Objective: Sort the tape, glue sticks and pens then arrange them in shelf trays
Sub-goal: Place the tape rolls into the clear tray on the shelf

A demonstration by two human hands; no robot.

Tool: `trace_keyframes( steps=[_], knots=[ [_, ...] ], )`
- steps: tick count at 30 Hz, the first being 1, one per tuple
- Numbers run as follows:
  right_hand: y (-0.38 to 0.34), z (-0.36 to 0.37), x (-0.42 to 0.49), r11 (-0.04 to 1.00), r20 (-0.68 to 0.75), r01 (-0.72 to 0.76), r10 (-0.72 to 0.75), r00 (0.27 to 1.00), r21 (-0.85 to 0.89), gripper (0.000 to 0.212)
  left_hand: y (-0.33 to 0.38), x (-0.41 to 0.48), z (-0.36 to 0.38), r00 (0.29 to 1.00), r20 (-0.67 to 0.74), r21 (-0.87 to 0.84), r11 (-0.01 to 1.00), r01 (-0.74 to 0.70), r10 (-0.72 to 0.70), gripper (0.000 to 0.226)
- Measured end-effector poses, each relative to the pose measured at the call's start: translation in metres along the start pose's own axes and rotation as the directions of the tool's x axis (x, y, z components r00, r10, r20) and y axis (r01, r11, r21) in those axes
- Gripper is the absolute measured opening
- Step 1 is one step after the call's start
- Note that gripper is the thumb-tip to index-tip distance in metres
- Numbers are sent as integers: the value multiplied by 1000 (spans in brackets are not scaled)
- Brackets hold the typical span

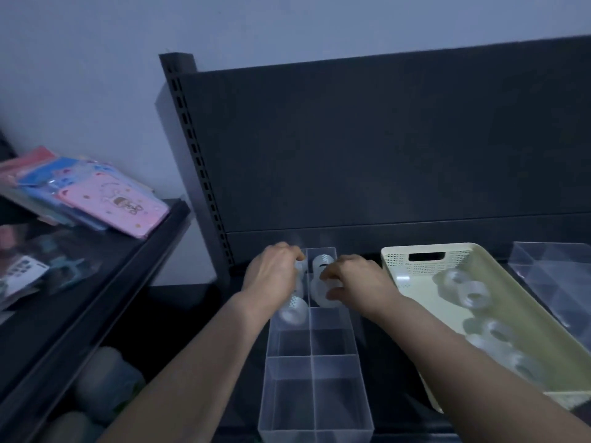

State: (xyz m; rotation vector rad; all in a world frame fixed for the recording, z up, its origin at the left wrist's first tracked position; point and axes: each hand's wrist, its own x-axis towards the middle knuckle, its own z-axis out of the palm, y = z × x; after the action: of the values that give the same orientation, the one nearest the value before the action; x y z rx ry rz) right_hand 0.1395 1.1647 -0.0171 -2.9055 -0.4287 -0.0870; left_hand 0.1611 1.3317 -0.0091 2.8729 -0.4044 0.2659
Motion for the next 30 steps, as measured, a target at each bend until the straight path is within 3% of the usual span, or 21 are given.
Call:
trace_keyframes(
  steps=[6, 14, 18, 21, 25, 30],
  knots=[
    [2, 13, 8, 999, 112, -43, 40, 993, 28, 38, 4, -9, -9, 1000, 1, -36, 999, 8, -8, 34],
    [58, -35, -46, 991, -117, -133, 131, 984, -10, 22, 70, 7, 0, 996, 40, -109, 991, -77, 82, 29],
    [112, -49, -91, 954, -129, -294, 300, 945, 62, 24, 123, 13, 17, 985, 90, -144, 981, -131, 144, 26],
    [135, -49, -117, 941, -96, -338, 338, 936, 22, 22, 154, 17, 34, 978, 118, -167, 974, -151, 172, 28],
    [141, -39, -128, 961, 39, -265, 262, 964, 82, 26, 169, 18, 48, 974, 150, -100, 982, -159, 172, 30],
    [140, -24, -118, 991, 243, -72, 42, 969, 115, 48, 166, 18, 51, 984, 136, -128, 987, -99, 116, 28]
  ],
)
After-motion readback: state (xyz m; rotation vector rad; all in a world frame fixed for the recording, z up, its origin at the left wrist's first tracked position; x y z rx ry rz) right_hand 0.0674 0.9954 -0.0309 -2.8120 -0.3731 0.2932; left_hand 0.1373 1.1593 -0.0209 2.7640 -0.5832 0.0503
